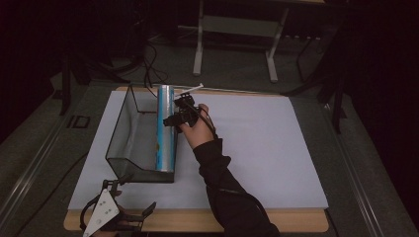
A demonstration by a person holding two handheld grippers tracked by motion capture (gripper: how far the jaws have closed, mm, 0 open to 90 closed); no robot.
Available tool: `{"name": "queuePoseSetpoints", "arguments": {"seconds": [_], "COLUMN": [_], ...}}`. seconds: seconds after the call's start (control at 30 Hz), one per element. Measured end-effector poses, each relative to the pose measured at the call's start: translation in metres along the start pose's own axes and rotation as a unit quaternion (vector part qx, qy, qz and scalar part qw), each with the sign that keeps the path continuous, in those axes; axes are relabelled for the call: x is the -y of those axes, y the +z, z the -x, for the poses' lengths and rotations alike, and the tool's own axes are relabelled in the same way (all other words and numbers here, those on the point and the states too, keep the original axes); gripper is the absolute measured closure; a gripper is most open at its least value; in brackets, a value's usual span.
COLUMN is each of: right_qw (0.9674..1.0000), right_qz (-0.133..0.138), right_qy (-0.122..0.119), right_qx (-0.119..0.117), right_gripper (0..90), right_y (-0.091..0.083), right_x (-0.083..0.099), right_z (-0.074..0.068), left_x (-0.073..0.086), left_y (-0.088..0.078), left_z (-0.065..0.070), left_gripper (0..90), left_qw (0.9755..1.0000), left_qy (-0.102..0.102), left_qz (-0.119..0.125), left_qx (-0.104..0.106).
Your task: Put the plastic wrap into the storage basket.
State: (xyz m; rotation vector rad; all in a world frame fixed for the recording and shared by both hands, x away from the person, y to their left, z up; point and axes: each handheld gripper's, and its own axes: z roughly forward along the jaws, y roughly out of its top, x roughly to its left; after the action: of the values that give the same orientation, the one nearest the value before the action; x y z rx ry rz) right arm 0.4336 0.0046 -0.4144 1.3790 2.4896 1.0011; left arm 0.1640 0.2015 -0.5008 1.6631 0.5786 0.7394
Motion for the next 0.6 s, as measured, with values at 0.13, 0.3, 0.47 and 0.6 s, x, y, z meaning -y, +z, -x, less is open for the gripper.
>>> {"name": "queuePoseSetpoints", "arguments": {"seconds": [0.13, 0.3, 0.47, 0.6], "right_qw": [0.9999, 0.9997, 0.9996, 0.9992], "right_qz": [0.005, 0.009, 0.020, 0.030], "right_qy": [-0.009, -0.015, -0.018, -0.024], "right_qx": [0.007, 0.015, 0.009, 0.010], "right_gripper": [14.2, 14.4, 14.5, 14.4], "right_y": [-0.013, -0.028, -0.042, -0.052], "right_x": [0.006, 0.016, 0.029, 0.041], "right_z": [0.008, 0.020, 0.029, 0.038], "left_x": [0.000, 0.000, 0.000, 0.001], "left_y": [0.000, 0.001, 0.002, 0.002], "left_z": [0.000, 0.000, 0.001, 0.001], "left_gripper": [0.1, 0.1, 0.1, 0.1], "left_qw": [1.0000, 1.0000, 1.0000, 1.0000], "left_qy": [0.000, 0.001, 0.001, 0.000], "left_qz": [0.000, -0.003, -0.004, -0.004], "left_qx": [0.000, 0.001, 0.002, 0.002]}}
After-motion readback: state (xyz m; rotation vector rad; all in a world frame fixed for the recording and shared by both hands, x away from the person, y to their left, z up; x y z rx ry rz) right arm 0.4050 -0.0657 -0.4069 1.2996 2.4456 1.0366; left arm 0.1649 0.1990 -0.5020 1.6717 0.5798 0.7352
